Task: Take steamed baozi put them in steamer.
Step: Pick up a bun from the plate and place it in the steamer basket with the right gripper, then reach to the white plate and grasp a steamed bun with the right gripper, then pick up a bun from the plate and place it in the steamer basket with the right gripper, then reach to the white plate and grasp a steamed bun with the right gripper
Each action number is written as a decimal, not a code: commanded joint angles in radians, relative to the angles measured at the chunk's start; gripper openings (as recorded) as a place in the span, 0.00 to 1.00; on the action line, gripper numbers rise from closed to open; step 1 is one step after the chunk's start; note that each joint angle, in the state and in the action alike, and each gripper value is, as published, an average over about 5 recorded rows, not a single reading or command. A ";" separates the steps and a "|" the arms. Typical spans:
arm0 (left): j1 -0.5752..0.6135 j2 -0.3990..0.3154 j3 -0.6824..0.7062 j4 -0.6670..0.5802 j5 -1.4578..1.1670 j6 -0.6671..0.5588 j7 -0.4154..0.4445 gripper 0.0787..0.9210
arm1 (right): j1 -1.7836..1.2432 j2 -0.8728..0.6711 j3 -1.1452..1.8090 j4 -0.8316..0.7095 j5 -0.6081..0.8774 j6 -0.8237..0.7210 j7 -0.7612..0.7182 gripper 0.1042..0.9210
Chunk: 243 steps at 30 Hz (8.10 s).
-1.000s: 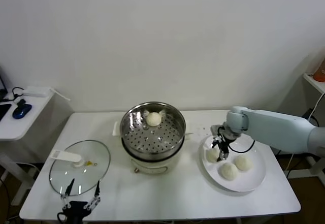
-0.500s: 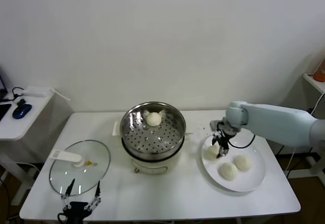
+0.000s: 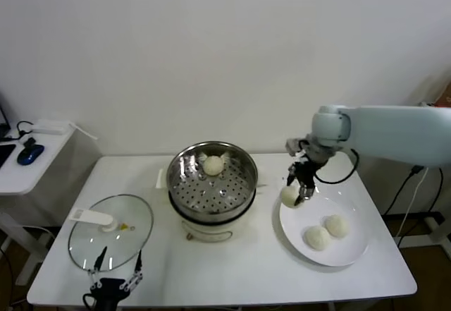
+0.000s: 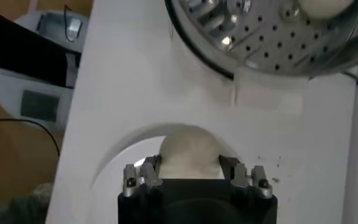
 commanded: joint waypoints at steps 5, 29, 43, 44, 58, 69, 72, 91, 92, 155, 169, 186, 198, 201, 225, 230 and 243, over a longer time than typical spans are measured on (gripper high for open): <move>0.010 0.009 0.006 -0.013 0.010 -0.004 0.008 0.88 | 0.225 0.225 0.026 -0.012 0.289 -0.066 -0.022 0.67; 0.066 0.035 0.012 -0.083 0.019 0.002 0.036 0.88 | -0.237 0.661 0.183 -0.518 0.184 -0.099 -0.035 0.68; 0.064 0.029 0.012 -0.064 0.037 -0.008 0.036 0.88 | -0.353 0.663 0.228 -0.596 0.059 -0.091 -0.010 0.68; 0.063 0.029 0.012 -0.064 0.037 -0.008 0.036 0.88 | -0.361 0.664 0.235 -0.604 0.054 -0.090 -0.007 0.68; 0.058 0.030 0.010 -0.061 0.037 -0.010 0.034 0.88 | -0.353 0.627 0.283 -0.585 0.039 -0.084 -0.009 0.81; 0.066 0.023 0.006 -0.075 0.040 -0.002 0.034 0.88 | -0.032 0.393 0.059 -0.307 0.122 -0.002 -0.126 0.88; 0.068 0.019 0.007 -0.075 0.046 -0.002 0.035 0.88 | 0.035 0.319 0.000 -0.222 0.114 0.015 -0.135 0.88; 0.073 0.003 0.004 -0.064 0.057 -0.007 0.026 0.88 | -0.080 -0.158 -0.133 0.069 -0.255 0.015 -0.005 0.88; 0.073 0.002 0.004 -0.063 0.059 -0.007 0.026 0.88 | -0.103 -0.177 -0.121 0.066 -0.273 0.015 0.002 0.88; 0.082 -0.015 0.014 -0.048 0.113 -0.004 0.022 0.88 | 0.227 -0.018 0.039 0.155 -0.286 0.421 -0.116 0.45; 0.091 -0.010 0.008 -0.048 0.113 -0.013 0.011 0.88 | 0.006 0.277 0.274 0.068 -0.601 0.577 -0.045 0.45; 0.094 -0.008 -0.005 -0.054 0.107 -0.010 0.012 0.88 | -0.362 0.406 0.343 -0.150 -0.716 0.524 0.021 0.45; 0.089 -0.014 -0.003 -0.053 0.110 -0.005 0.014 0.88 | -0.348 0.386 0.358 -0.185 -0.695 0.526 0.048 0.50; 0.089 -0.015 -0.001 -0.054 0.114 -0.005 0.014 0.88 | -0.250 0.358 0.327 -0.175 -0.609 0.531 0.010 0.60; 0.086 -0.018 0.010 -0.040 0.112 -0.014 0.010 0.88 | -0.041 -0.261 -0.099 -0.089 -0.322 0.198 -0.066 0.88; 0.079 -0.018 0.012 -0.021 0.116 -0.017 0.008 0.88 | -0.179 -0.313 -0.004 -0.099 -0.441 0.158 -0.004 0.88; 0.077 -0.013 0.009 0.002 0.125 -0.017 0.006 0.88 | -0.490 -0.356 0.247 -0.115 -0.603 0.097 0.072 0.88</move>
